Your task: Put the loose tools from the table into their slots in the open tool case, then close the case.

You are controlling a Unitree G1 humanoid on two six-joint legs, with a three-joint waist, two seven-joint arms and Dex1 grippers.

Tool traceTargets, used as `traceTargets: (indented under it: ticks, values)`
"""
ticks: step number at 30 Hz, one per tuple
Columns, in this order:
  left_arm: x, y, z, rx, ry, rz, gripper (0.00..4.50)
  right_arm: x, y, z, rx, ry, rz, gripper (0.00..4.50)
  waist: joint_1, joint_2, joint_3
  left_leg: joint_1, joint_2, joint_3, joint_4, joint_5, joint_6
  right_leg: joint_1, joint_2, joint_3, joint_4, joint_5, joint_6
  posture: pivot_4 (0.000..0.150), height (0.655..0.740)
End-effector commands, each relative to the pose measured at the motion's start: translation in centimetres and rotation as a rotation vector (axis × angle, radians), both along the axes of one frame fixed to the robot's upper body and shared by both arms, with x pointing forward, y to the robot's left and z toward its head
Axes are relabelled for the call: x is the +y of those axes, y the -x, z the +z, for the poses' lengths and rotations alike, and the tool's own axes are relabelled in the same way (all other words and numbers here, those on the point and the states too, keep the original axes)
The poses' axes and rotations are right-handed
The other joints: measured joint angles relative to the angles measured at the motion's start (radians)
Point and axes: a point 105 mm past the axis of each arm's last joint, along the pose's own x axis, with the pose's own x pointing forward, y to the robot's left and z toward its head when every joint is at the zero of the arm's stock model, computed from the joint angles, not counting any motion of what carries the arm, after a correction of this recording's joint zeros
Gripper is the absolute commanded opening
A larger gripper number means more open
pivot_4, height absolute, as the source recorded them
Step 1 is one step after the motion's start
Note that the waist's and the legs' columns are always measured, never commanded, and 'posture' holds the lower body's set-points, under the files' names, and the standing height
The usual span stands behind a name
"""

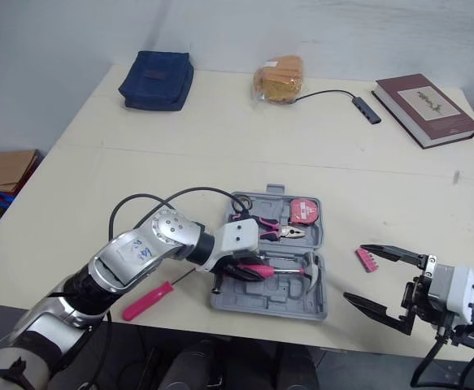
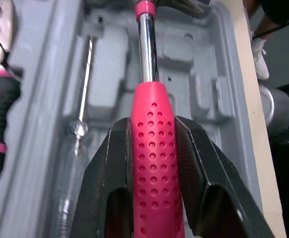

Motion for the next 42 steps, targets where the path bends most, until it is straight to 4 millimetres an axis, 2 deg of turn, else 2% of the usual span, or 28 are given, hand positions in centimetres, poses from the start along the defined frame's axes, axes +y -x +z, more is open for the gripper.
traceTargets:
  ticks: [1, 12, 15, 17, 18, 22, 23, 29, 34, 36, 38, 42]
  values:
    - [-0.5, -0.1, 0.4, -0.042, -0.006, -0.028, 0.54, 0.3, 0.0, 0.6, -0.030, -0.002, 0.007, 4.50, 0.000, 0.000, 0.000, 0.000, 0.000, 0.000, 0.000, 0.000, 0.000, 0.000, 0.000, 0.000, 0.000, 0.000, 0.000, 0.150, 0.7400]
    - [-1.1, -0.5, -0.1, -0.068, -0.033, -0.047, 0.54, 0.7, 0.0, 0.6, -0.041, -0.007, 0.002, 4.50, 0.000, 0.000, 0.000, 0.000, 0.000, 0.000, 0.000, 0.000, 0.000, 0.000, 0.000, 0.000, 0.000, 0.000, 0.000, 0.150, 0.7400]
    - [-0.6, -0.3, -0.4, -0.036, -0.068, -0.054, 0.54, 0.6, -0.1, 0.6, -0.043, -0.006, -0.004, 4.50, 0.000, 0.000, 0.000, 0.000, 0.000, 0.000, 0.001, 0.000, 0.000, 0.000, 0.000, 0.000, 0.000, 0.000, 0.000, 0.150, 0.7400]
    - [-0.7, -0.2, -0.4, -0.038, -0.069, -0.064, 1.58, 0.6, -0.1, 0.6, -0.042, -0.006, -0.007, 4.50, -0.001, 0.000, 0.000, 0.000, 0.000, 0.000, 0.000, 0.000, 0.000, 0.000, 0.000, 0.000, 0.000, 0.000, 0.000, 0.150, 0.7400]
    - [-0.8, -0.3, -0.2, -0.052, -0.062, -0.067, 1.86, 0.6, 0.0, 0.6, -0.041, -0.006, -0.008, 4.50, -0.001, 0.000, 0.000, 0.000, 0.000, 0.000, 0.000, 0.000, 0.000, 0.000, 0.000, 0.000, 0.000, 0.000, 0.000, 0.150, 0.7400]
    - [-1.7, -0.3, 1.3, -0.100, 0.010, -0.112, 3.78, 0.6, 0.0, 0.5, -0.041, -0.007, -0.011, 4.50, 0.000, 0.000, 0.000, 0.000, 0.000, 0.000, 0.001, 0.000, 0.000, 0.000, 0.000, 0.000, 0.001, 0.000, 0.000, 0.150, 0.7400]
    - [-1.8, -0.1, 1.7, -0.096, 0.029, -0.122, 4.11, 0.6, 0.0, 0.5, -0.040, -0.007, -0.010, 4.50, 0.000, 0.000, 0.000, 0.000, 0.000, 0.000, 0.001, 0.000, 0.000, 0.000, 0.000, 0.000, 0.001, 0.000, 0.000, 0.150, 0.7400]
    - [-1.7, 0.1, 2.8, -0.091, 0.080, -0.139, 4.11, 0.5, 0.0, 0.5, -0.040, -0.006, -0.012, 4.50, -0.001, 0.000, 0.000, 0.000, 0.000, 0.000, 0.001, 0.000, 0.000, 0.000, 0.000, 0.000, 0.001, 0.000, 0.000, 0.150, 0.7400]
    - [-1.7, 0.4, 5.1, -0.162, 0.274, -0.232, 4.11, 0.4, -0.1, 0.3, -0.039, -0.010, -0.015, 4.50, -0.001, 0.000, 0.000, 0.000, 0.000, 0.000, 0.001, 0.000, 0.000, 0.000, 0.000, 0.000, 0.001, 0.000, 0.000, 0.150, 0.7400]
    - [-1.9, 0.2, 6.8, -0.187, 0.396, -0.229, 3.56, 0.4, -0.2, 0.2, -0.039, -0.010, -0.018, 4.50, 0.000, 0.000, 0.000, 0.000, 0.000, 0.000, 0.001, 0.000, 0.000, 0.000, 0.000, 0.000, 0.001, 0.000, 0.000, 0.150, 0.7400]
    - [-1.9, 0.5, 7.6, -0.203, 0.481, -0.267, 2.86, 0.3, -0.3, 0.2, -0.039, -0.011, -0.020, 4.50, 0.000, 0.000, 0.000, 0.000, 0.000, 0.000, 0.002, 0.000, 0.000, 0.001, 0.000, 0.000, 0.001, 0.000, 0.000, 0.150, 0.7400]
    - [-1.4, 0.0, 6.0, -0.171, 0.495, -0.251, 0.86, 0.4, -0.4, 0.0, -0.039, -0.014, -0.022, 4.50, -0.002, 0.001, 0.000, 0.001, 0.000, 0.000, 0.002, 0.000, 0.000, 0.001, 0.000, -0.001, 0.001, 0.000, 0.000, 0.150, 0.7400]
